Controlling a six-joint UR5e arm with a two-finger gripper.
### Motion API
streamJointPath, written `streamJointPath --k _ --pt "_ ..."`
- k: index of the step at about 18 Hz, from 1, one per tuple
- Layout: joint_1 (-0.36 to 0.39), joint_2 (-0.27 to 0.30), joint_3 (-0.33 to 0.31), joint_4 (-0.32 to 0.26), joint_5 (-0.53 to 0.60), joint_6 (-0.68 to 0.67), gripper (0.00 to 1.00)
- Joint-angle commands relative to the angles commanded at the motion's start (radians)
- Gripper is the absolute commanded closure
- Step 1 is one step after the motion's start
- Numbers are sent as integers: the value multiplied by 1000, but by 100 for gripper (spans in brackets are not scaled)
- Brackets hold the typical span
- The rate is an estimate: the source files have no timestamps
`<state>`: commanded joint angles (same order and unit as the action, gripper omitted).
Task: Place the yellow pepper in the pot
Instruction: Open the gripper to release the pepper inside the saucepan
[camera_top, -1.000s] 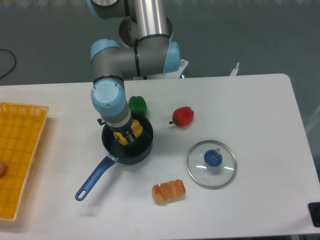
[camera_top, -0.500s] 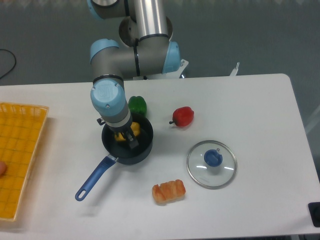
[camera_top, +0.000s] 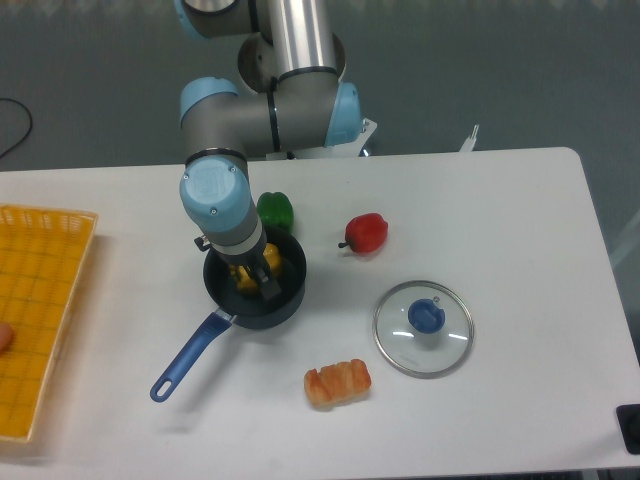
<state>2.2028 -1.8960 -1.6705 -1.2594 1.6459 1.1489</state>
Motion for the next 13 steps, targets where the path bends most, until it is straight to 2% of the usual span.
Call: streamJointPath --k 6,9,13 --pt "23 2 78 11 37 3 0" --pt "28 -5 72 76 43 2 0" --pt "54 -2 78 86 69 5 0"
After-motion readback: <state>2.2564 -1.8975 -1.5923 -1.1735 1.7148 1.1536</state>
